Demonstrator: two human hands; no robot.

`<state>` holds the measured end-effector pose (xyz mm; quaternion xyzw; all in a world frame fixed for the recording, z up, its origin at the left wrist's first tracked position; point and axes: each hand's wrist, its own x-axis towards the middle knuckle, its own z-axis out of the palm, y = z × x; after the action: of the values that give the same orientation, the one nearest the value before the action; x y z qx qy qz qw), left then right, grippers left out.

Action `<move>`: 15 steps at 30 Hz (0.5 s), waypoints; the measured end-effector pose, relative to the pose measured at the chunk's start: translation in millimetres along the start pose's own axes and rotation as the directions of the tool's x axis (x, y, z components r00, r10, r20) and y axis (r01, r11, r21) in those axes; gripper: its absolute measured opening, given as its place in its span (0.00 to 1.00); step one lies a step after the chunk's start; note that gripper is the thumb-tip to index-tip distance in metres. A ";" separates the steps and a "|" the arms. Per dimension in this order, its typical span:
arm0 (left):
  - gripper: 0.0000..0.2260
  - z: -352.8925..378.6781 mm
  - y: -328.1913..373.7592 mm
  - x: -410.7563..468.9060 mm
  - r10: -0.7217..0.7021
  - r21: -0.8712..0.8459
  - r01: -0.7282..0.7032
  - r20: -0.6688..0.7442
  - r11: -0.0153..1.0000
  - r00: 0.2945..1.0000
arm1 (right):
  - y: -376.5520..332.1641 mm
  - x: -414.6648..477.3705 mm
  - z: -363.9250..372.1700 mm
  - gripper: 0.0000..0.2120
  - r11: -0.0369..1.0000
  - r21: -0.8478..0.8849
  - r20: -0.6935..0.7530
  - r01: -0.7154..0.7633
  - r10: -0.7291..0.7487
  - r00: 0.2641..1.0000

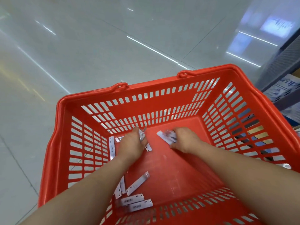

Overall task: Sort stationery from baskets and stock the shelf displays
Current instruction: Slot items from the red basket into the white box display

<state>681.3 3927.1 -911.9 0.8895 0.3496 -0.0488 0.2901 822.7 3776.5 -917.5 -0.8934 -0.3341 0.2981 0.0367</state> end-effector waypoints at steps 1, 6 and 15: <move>0.07 0.6 -0.1 1.4 -0.051 -0.005 0.050 -0.021 0.999 0.999 | -1.0 -3.1 -0.7 0.12 0.999 -0.032 0.032 -0.024 0.025 0.999; 0.19 10.8 11.4 4.9 -0.117 0.082 0.117 -0.002 0.990 0.993 | 1.5 -17.7 -3.8 0.11 0.991 0.068 0.166 -0.116 0.103 0.981; 0.22 18.1 34.5 5.7 -0.206 -0.028 0.207 0.030 0.978 0.978 | 0.9 -43.7 -53.9 0.04 0.727 0.656 0.253 -0.202 0.040 0.967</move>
<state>710.1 3900.3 -911.9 0.8430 0.4371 -0.0851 0.3018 827.1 3756.0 -851.3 -0.7996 -0.1454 0.4984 0.3019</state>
